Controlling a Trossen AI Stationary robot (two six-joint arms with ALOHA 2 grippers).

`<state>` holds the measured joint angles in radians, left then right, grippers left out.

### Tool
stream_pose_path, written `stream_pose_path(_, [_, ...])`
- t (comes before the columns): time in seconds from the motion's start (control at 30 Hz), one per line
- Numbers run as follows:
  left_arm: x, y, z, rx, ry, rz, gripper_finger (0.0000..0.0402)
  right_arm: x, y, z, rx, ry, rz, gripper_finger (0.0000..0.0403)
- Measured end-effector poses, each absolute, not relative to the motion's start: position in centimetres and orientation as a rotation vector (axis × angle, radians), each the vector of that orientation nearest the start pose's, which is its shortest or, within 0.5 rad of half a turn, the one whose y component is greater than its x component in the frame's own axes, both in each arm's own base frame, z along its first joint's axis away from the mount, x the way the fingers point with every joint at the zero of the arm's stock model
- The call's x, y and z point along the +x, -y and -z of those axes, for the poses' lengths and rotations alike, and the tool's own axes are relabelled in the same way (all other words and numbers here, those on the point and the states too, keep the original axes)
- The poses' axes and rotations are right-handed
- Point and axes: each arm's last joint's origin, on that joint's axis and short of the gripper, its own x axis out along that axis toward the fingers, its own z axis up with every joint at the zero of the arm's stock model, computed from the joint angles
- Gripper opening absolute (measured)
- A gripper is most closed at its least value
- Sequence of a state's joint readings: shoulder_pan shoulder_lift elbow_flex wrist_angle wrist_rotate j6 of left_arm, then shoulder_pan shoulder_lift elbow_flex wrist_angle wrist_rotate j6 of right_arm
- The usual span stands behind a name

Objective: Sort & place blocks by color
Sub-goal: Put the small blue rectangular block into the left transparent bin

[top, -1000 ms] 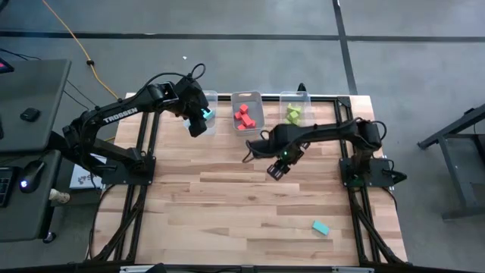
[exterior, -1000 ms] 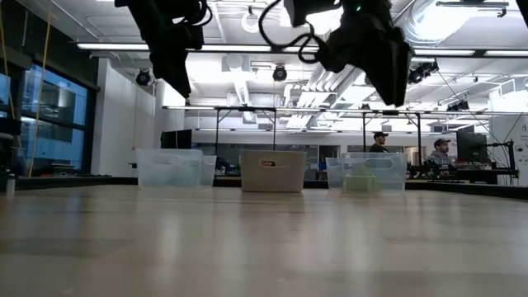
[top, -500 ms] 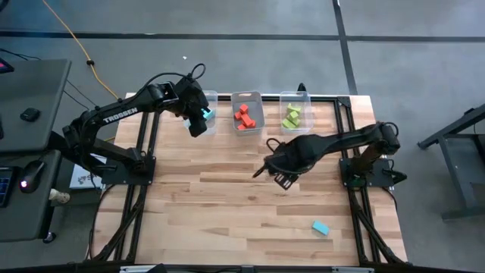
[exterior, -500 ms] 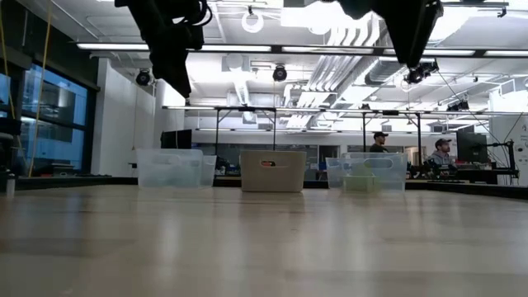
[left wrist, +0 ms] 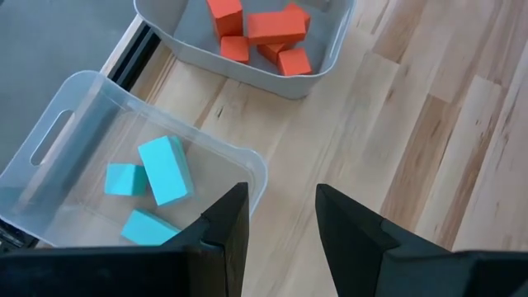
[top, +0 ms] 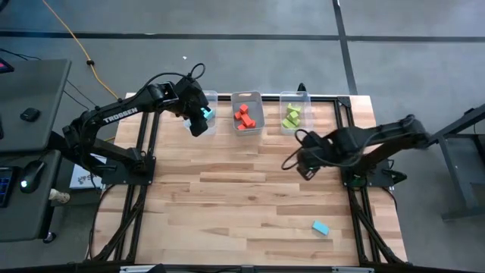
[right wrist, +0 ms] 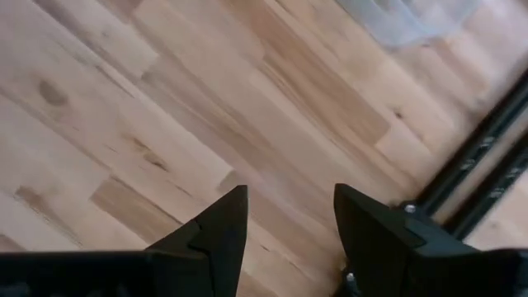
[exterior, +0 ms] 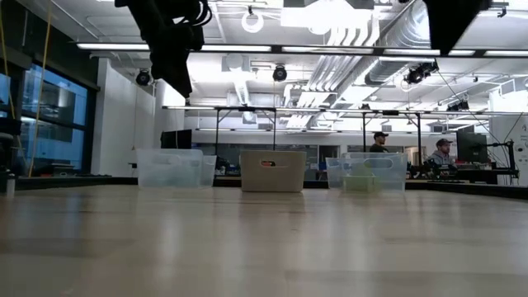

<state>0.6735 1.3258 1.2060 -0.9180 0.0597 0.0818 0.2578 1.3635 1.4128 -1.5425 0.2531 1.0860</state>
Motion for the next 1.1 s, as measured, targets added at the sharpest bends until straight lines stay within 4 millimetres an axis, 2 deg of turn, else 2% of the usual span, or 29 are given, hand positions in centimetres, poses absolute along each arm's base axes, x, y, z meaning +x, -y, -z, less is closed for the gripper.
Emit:
stream_pose_path(0.13, [20.1,-15.8,-30.7,-0.315,-0.998,-0.522,0.0117,19.1,-5.0,-32.9,0.558,-1.189,0.703,0.0171])
stream_pose_path(0.37, [20.1,-15.8,-30.7,-0.351,-0.988,-0.542,0.0117,16.4,-5.7,-31.3,0.612,-1.203,0.662,0.0171])
stream_pose_path(0.53, [20.1,-15.8,-30.7,-0.360,-0.985,-0.548,0.0117,16.0,-6.6,-29.5,0.623,-1.279,0.561,0.0178])
stream_pose_path(0.8, [20.1,-15.8,-30.7,-0.399,-0.974,-0.570,0.0117,16.2,-8.7,-25.6,0.715,-1.392,0.372,0.0216])
stream_pose_path(1.1, [20.1,-15.8,-30.7,-0.444,-0.961,-0.596,0.0117,15.2,-11.3,-22.3,0.839,-1.415,0.317,0.0229])
